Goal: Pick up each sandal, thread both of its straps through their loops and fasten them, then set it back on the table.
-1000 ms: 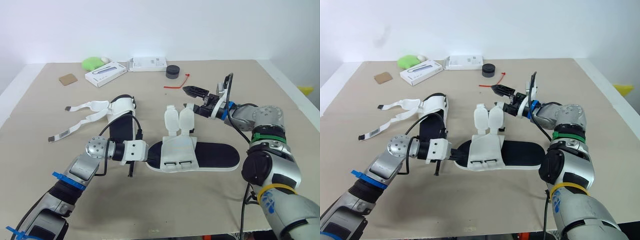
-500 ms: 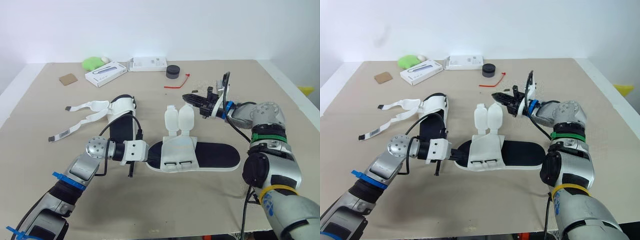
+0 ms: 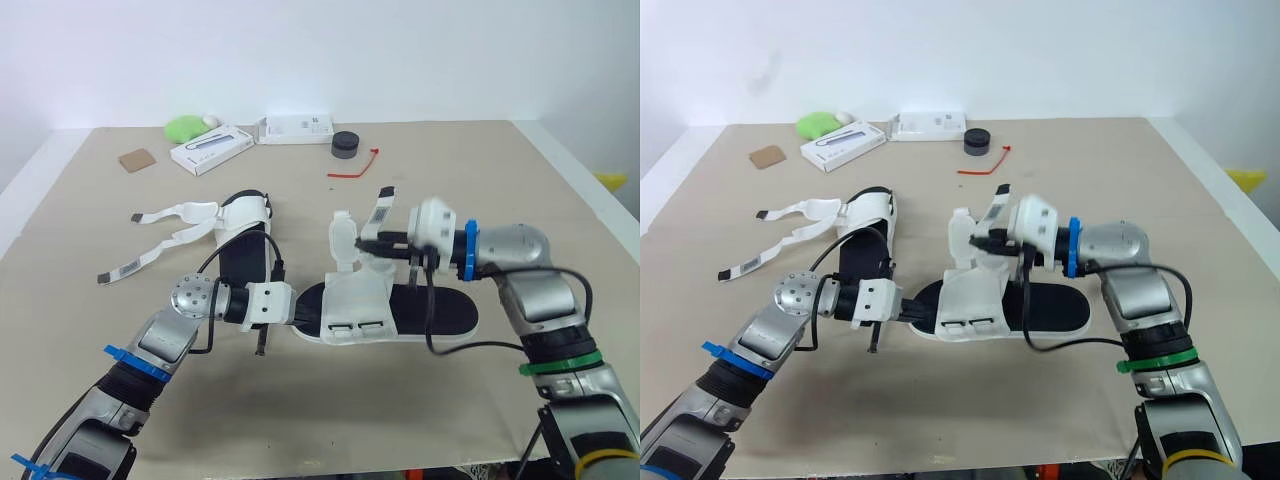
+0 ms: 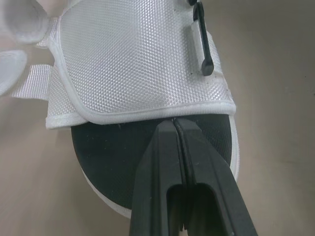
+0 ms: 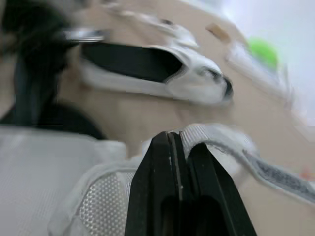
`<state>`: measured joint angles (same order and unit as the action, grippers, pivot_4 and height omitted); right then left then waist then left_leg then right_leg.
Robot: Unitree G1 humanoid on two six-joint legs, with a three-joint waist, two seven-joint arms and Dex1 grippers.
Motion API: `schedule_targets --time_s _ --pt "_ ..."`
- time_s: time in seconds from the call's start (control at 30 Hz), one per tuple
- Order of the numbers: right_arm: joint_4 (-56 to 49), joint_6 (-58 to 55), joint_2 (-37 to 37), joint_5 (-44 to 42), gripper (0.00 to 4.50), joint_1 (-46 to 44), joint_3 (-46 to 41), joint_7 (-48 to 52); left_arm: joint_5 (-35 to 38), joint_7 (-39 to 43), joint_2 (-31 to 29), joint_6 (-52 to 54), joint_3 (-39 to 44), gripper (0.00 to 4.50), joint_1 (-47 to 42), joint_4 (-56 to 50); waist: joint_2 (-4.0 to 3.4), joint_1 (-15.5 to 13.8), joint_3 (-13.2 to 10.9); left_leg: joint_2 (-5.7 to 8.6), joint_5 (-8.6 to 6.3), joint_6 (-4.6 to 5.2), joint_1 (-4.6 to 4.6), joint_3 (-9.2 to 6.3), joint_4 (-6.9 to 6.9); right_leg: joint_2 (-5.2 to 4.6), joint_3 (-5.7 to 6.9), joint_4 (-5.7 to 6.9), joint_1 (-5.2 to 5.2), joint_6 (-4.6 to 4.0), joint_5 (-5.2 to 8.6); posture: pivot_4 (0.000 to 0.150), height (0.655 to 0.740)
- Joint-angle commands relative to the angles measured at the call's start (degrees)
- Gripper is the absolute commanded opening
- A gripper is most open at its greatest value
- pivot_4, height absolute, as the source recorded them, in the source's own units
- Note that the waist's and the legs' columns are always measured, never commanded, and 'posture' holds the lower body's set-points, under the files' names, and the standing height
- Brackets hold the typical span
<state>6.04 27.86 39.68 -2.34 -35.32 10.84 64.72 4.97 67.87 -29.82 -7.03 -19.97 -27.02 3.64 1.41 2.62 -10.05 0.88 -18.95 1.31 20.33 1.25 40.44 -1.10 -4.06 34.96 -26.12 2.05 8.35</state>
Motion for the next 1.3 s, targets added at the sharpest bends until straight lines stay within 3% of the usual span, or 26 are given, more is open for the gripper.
schedule_targets --time_s 0.03,0.17,0.37,0.53,0.63,0.73,0.83,0.97,1.0,1.3 --pt "4.1 31.1 2.0 12.8 0.04 -2.6 0.5 -4.8 -1.1 0.9 0.1 0.2 -1.8 0.00 0.6 0.9 0.05 0.0 0.0 -0.01 0.00 0.00 -0.08 0.02 0.00 0.00 -0.01 -0.01 0.08 0.00 0.00 0.150 0.7400" --pt "9.6 52.9 -0.1 28.1 0.04 -4.6 -5.1 -15.2 -1.1 1.2 0.2 0.0 -1.9 0.00 0.4 1.3 0.12 0.0 0.0 0.00 0.00 0.00 -0.23 0.18 0.00 0.00 -0.16 0.00 0.18 -0.01 0.00 0.150 0.7400" --pt "14.7 57.4 -0.3 39.2 0.04 -6.8 -9.1 -24.8 -1.0 1.4 0.3 -0.3 -2.1 0.00 0.0 1.9 0.17 0.0 0.0 0.04 0.01 0.01 -0.27 0.25 0.00 -0.05 -0.27 0.05 0.19 -0.02 -0.01 0.150 0.7400" --pt "17.6 53.2 3.1 33.6 0.04 -7.4 -2.7 -28.1 -0.9 1.4 0.4 -0.4 -2.2 0.00 0.0 2.0 0.21 0.0 0.0 0.05 0.01 0.04 -0.35 0.25 0.00 -0.04 -0.29 0.05 0.26 -0.04 0.00 0.150 0.7400" --pt "16.7 48.8 6.5 23.4 0.04 -7.2 4.0 -26.4 -0.9 1.3 0.5 -0.4 -2.2 0.00 0.1 1.9 0.23 0.0 0.0 0.05 0.00 0.08 -0.49 0.28 -0.01 -0.03 -0.33 0.04 0.38 -0.05 0.01 0.150 0.7400" --pt "13.8 43.0 9.5 13.2 0.91 -6.8 9.2 -23.1 -0.9 1.4 0.4 -0.4 -2.2 0.00 0.1 1.9 0.25 0.0 0.0 0.03 -0.10 0.25 -0.98 0.27 -0.02 0.00 -0.35 -0.01 0.87 -0.06 0.15 0.150 0.7400" --pt "8.4 35.9 13.5 0.3 2.35 -5.7 14.0 -16.4 -0.9 1.6 0.2 -0.5 -2.3 0.00 0.1 2.0 0.26 0.0 0.0 0.03 -0.12 0.30 -1.06 0.29 -0.02 -0.01 -0.38 0.00 0.93 -0.03 0.23 0.150 0.7400" --pt "2.0 25.4 16.7 -13.3 4.31 -2.9 14.3 -9.2 -0.8 1.9 0.2 -0.6 -2.3 0.00 0.0 2.0 0.27 0.0 0.0 -0.02 -0.16 0.35 -1.05 0.26 -0.02 0.00 -0.36 0.01 0.93 -0.03 0.26 0.150 0.7400" --pt "-0.2 21.4 17.7 -17.3 4.49 -1.6 13.6 -7.2 -0.8 2.0 0.1 -0.6 -2.3 0.00 0.0 2.0 0.27 -0.1 0.0 -0.03 -0.17 0.37 -1.04 0.25 -0.02 0.00 -0.35 0.01 0.93 -0.03 0.27 0.150 0.7400" --pt "-14.7 -5.1 26.9 -33.3 4.49 13.1 3.4 0.7 -0.7 2.5 0.3 -0.8 -2.4 0.00 -0.3 2.6 0.28 -0.4 0.0 -0.04 -0.22 0.43 -1.00 0.22 -0.02 -0.17 -0.21 0.01 0.90 -0.04 0.35 0.150 0.7400"
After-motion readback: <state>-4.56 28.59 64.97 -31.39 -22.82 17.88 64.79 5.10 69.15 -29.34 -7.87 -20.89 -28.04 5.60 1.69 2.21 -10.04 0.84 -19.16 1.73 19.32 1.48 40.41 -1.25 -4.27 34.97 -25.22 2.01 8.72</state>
